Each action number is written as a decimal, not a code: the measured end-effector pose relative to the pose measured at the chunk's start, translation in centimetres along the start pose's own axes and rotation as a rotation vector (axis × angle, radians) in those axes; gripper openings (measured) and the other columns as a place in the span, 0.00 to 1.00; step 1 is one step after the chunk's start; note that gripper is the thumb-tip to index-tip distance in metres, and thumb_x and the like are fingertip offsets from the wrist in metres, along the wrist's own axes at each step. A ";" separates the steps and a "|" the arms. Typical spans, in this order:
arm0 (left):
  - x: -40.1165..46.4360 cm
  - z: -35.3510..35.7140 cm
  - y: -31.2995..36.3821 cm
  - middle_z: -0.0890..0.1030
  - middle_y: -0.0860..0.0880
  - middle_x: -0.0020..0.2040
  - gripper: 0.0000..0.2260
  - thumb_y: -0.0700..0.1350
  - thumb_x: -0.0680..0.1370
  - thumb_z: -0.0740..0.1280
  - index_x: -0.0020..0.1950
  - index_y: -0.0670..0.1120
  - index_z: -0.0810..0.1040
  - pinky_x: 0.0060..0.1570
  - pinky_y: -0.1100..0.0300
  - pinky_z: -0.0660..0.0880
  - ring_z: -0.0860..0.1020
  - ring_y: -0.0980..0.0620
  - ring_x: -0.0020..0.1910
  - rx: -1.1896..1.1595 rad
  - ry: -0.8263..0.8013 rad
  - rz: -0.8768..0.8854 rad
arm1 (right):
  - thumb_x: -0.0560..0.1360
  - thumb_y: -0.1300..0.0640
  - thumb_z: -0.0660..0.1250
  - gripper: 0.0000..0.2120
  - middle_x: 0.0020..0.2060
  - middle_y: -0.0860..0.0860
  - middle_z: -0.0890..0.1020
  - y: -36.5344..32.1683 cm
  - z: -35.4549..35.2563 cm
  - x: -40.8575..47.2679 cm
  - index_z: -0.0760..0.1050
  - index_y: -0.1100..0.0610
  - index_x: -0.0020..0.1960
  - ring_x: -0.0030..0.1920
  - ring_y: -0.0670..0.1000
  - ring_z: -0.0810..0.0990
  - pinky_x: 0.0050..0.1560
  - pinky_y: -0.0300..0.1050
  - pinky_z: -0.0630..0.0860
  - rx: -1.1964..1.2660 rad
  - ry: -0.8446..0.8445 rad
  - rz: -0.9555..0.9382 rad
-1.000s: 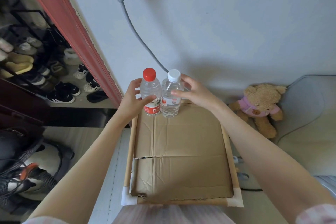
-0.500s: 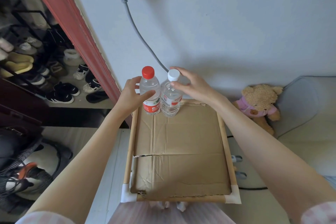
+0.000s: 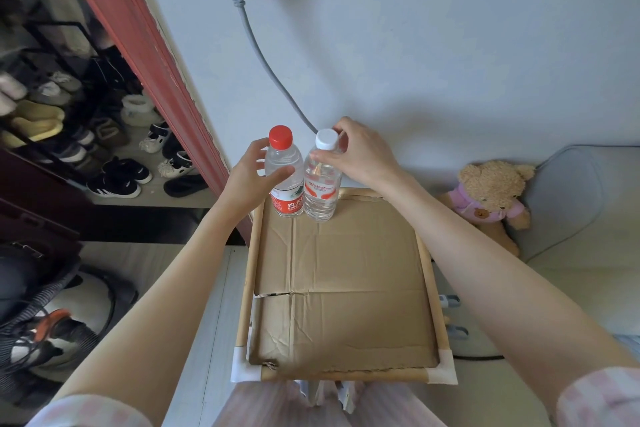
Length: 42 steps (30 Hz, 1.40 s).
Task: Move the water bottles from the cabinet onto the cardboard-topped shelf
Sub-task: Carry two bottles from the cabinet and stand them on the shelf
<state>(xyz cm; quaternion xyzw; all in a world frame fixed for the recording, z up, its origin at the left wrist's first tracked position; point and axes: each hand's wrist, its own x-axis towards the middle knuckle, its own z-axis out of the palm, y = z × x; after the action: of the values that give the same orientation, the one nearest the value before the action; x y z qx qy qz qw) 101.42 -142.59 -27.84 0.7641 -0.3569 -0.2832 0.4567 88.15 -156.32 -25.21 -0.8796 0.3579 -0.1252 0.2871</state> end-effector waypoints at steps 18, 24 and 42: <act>0.4 -0.9 -0.2 0.71 0.51 0.66 0.22 0.42 0.77 0.64 0.70 0.49 0.63 0.62 0.55 0.65 0.69 0.52 0.65 -0.045 -0.220 0.031 | 0.70 0.53 0.71 0.15 0.50 0.54 0.82 0.5 -1.2 -0.3 0.77 0.55 0.56 0.51 0.52 0.78 0.55 0.48 0.72 0.203 -0.145 -0.016; 1.1 -1.3 0.4 0.68 0.53 0.64 0.22 0.40 0.79 0.61 0.71 0.51 0.60 0.59 0.58 0.62 0.66 0.55 0.62 0.032 -0.301 0.007 | 0.70 0.54 0.70 0.14 0.51 0.53 0.82 0.6 -1.3 -0.4 0.77 0.53 0.55 0.52 0.51 0.78 0.53 0.43 0.71 0.221 -0.161 -0.013; 0.6 -2.0 -0.6 0.68 0.53 0.67 0.22 0.40 0.78 0.63 0.70 0.51 0.63 0.62 0.57 0.64 0.67 0.54 0.66 -0.088 -0.275 0.074 | 0.72 0.53 0.69 0.18 0.56 0.52 0.78 0.8 -0.8 -0.7 0.73 0.53 0.61 0.56 0.50 0.76 0.58 0.44 0.70 0.240 -0.144 -0.015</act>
<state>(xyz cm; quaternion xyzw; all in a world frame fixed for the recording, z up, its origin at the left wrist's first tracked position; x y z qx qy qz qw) 103.45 -141.91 -27.59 0.6836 -0.4314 -0.3835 0.4466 86.90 -156.63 -25.06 -0.8483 0.3125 -0.1059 0.4141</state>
